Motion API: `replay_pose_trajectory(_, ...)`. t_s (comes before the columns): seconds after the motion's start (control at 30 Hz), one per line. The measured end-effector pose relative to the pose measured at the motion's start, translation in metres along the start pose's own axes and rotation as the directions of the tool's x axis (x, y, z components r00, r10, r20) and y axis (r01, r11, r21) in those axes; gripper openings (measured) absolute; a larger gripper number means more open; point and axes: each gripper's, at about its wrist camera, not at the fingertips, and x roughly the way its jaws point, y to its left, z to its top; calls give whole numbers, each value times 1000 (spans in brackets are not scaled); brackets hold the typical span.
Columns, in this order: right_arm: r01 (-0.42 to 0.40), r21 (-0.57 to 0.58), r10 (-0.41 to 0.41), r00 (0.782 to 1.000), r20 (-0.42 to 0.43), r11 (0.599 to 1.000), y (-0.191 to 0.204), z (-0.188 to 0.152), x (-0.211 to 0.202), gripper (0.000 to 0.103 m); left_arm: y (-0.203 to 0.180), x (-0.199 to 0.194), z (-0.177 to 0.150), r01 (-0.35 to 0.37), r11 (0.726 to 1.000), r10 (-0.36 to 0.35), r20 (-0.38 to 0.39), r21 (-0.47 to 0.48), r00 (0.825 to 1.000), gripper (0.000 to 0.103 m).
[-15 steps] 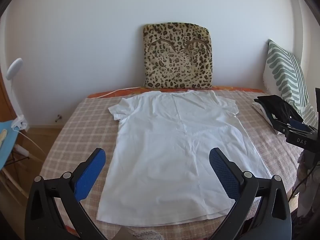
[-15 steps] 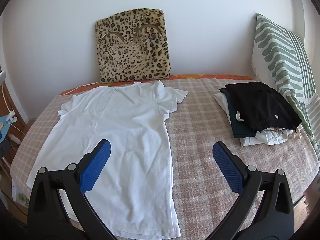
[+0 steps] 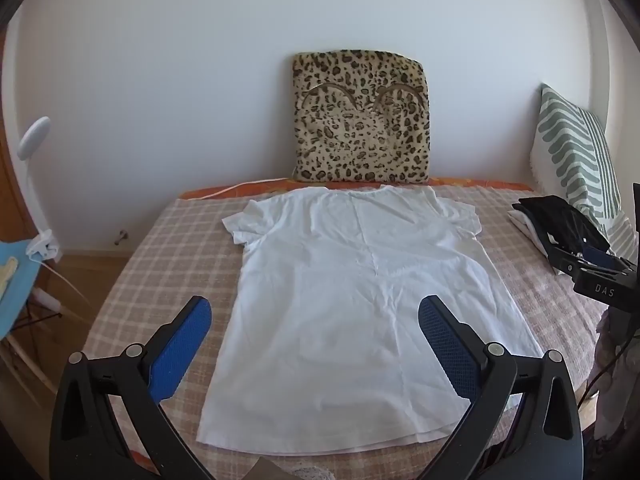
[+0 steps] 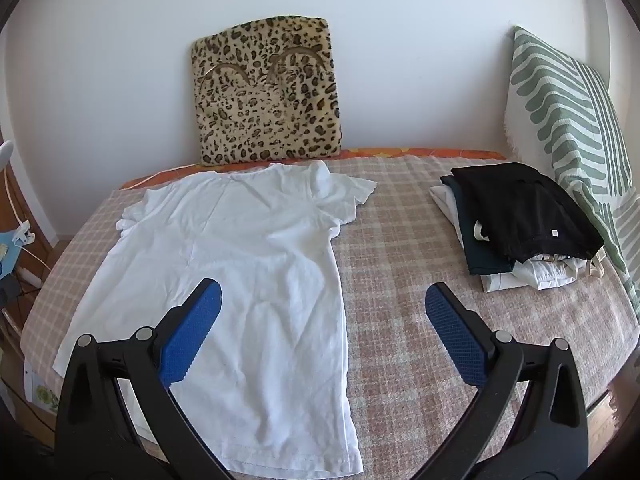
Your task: Fold small clothes
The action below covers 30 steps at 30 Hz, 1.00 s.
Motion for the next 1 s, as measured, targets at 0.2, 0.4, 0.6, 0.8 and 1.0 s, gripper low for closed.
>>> replay_pose_trajectory(0.2, -2, 1, 2, 1000, 0, 1000, 0, 0, 0, 103, -1, -5, 1, -7, 1000, 7, 20, 10, 1000, 103)
replay_pose_trajectory(0.4, -2, 2, 2, 1000, 1, 1000, 0, 0, 0, 103, 0, -4, 3, 4, 1000, -4, 15, 3, 1000, 103)
replay_pose_trajectory(0.6, -3, 1, 3, 1000, 0, 1000, 0, 0, 0, 103, 1, -5, 3, 6, 1000, -6, 16, 0, 1000, 103)
replay_pose_trajectory(0.8, -2, 2, 2, 1000, 1, 1000, 0, 0, 1, 103, 0, -5, 2, 9, 1000, -9, 14, 1, 1000, 103)
replay_pose_trajectory(1.0, -3, 1, 3, 1000, 0, 1000, 0, 0, 1, 103, 1, -5, 4, 8, 1000, -8, 14, 0, 1000, 103)
